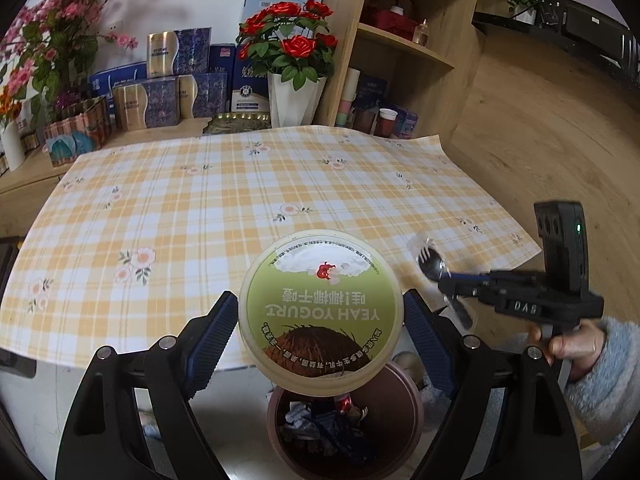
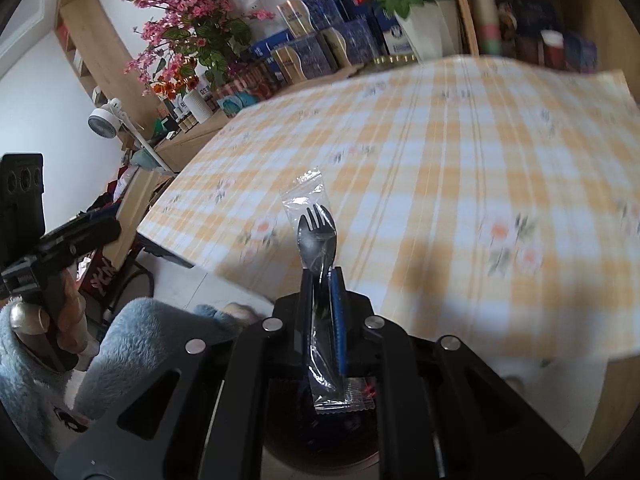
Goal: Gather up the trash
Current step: 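Carry the spoon over the bin and open the right tool while the left tool carries the yogurt cup, then lower the yogurt cup into the bin and open the left tool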
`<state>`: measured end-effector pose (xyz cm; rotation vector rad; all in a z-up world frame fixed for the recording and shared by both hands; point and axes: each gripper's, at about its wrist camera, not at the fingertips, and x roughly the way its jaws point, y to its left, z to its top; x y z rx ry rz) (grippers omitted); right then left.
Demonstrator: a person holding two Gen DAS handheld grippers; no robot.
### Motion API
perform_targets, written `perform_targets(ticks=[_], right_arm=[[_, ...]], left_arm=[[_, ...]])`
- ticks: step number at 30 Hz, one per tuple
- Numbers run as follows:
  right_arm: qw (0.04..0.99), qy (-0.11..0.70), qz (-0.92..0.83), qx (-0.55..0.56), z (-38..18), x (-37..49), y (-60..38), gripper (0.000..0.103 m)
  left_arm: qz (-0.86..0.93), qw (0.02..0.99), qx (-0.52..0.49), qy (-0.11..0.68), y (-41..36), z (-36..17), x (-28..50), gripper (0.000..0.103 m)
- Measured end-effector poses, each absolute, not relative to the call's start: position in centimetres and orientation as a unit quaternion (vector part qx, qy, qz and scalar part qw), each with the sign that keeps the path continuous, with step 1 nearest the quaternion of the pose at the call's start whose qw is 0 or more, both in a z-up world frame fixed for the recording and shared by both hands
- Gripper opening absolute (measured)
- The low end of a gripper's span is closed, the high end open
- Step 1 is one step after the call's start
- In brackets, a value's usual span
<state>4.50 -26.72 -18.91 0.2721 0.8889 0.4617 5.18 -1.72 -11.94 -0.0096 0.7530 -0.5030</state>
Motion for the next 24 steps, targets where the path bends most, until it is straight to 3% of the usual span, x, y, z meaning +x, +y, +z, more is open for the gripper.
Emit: perform_targets(ticks=[13,23,24], right_arm=[[0.818,0.519,0.198,0.148,-27.5,1.4,-23.1,0.013],[0.811,0.535,0.188,0.146,-28.9,1.2,-23.2,0.017],[0.812,0.534,0.184,0.146,-28.9,1.2,-23.3,0.021]], left_arm=[[-0.222,0.893,0.000,0.391,-1.5,-15.0,3.2,0.082],[-0.210,0.888,-0.003,0.410,-1.6,-17.2,3.1,0.082],[-0.209,0.886,-0.004,0.413,-1.6,-17.4,3.0,0.082]])
